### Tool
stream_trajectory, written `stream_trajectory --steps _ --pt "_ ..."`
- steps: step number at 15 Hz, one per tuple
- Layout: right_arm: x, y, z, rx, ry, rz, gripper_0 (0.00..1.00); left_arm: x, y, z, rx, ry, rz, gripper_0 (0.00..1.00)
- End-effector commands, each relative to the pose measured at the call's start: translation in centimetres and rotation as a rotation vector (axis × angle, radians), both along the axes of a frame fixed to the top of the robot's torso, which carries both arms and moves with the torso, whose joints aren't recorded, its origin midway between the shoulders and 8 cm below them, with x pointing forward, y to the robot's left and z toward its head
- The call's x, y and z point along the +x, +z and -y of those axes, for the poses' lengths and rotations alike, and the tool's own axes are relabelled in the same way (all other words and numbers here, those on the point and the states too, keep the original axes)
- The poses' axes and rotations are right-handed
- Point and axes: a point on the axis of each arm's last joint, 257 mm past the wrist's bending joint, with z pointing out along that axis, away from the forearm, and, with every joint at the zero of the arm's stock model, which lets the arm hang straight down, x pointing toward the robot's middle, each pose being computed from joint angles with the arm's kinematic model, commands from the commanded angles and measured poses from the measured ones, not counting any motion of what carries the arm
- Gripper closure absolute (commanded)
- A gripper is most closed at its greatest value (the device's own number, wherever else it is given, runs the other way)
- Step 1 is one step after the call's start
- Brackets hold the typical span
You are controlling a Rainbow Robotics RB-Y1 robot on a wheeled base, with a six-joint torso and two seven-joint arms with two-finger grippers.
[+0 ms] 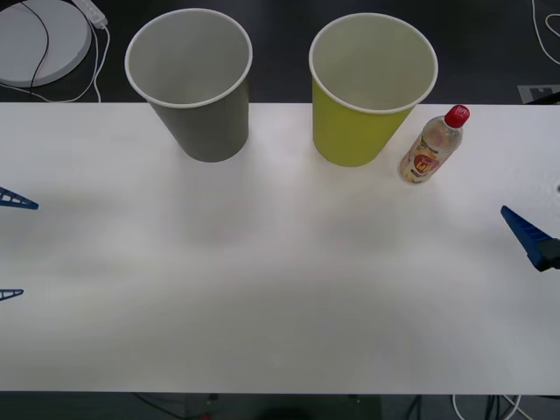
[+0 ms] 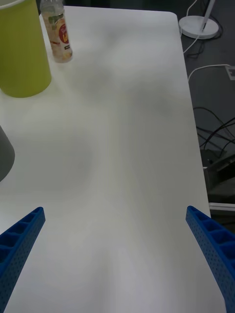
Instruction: Put the can into the green bin and the plastic bottle into the gray bin
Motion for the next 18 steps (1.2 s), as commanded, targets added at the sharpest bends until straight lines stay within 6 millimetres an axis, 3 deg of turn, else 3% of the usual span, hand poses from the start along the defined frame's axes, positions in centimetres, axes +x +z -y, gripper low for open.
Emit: stream_trajectory --steps 1,18 --pt "0.7 -0.9 -0.3 0.005 0.007 -0.009 0.0 0.0 0.0 0.0 0.0 0.0 0.0 0.0" --pt "7.0 -3.3 -2.7 -0.015 0.042 0.017 0.0 0.0 0.0 0.0 0.0 0.0 0.0 0.0"
